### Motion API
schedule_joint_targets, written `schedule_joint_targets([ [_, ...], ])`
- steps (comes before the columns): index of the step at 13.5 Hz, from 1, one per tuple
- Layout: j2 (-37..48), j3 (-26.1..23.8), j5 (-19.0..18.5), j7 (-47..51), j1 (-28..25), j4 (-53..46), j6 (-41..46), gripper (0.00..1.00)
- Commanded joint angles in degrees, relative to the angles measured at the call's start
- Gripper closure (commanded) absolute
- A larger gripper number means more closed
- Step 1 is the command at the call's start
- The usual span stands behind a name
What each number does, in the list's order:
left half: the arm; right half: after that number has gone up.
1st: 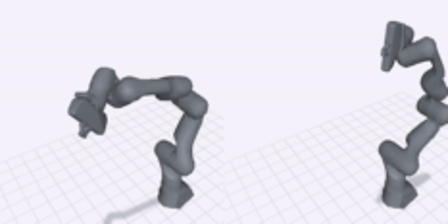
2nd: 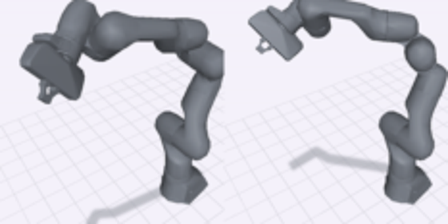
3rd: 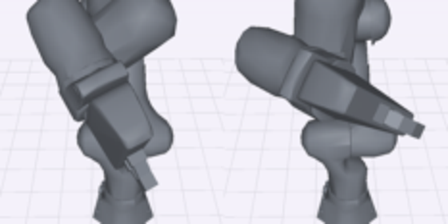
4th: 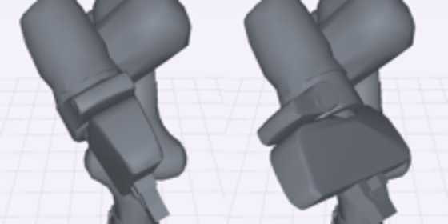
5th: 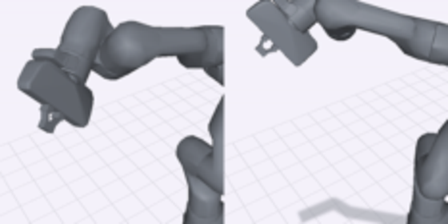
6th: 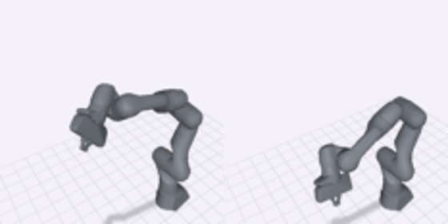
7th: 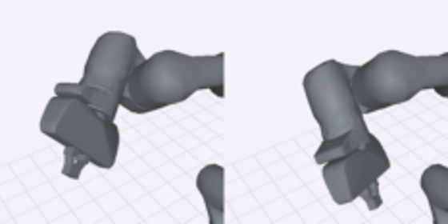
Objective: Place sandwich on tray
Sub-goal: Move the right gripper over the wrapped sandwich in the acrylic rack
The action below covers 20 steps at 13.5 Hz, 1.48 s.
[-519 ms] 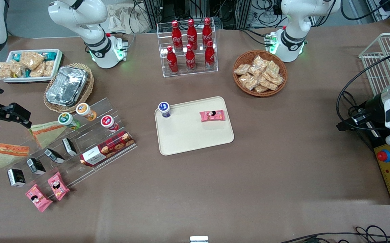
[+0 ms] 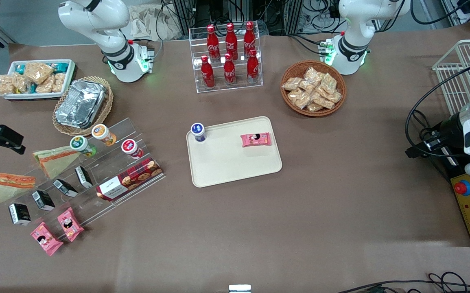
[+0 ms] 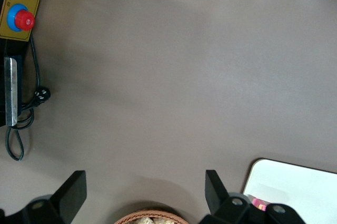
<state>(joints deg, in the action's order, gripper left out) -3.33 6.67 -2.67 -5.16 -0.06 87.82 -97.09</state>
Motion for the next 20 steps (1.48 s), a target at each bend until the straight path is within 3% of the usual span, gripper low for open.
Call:
schedule_joint_targets([
  [1, -0.63, 1.50, 0.92, 4.86, 0.59, -0.19, 0.15, 0.01],
  [6, -4.22, 5.02, 0.48, 27.08, 1.38, -0.46, -0.64, 0.02],
  [9, -7.03, 7.12, 1.00, 35.37, 2.08, -0.55, -1.78, 0.02],
  [13, -10.64, 7.04, 3.55, 35.13, 7.70, -0.72, -7.21, 0.01],
  [20, -17.14, 7.22, 6.71, 35.13, 10.78, -1.34, -16.11, 0.01],
])
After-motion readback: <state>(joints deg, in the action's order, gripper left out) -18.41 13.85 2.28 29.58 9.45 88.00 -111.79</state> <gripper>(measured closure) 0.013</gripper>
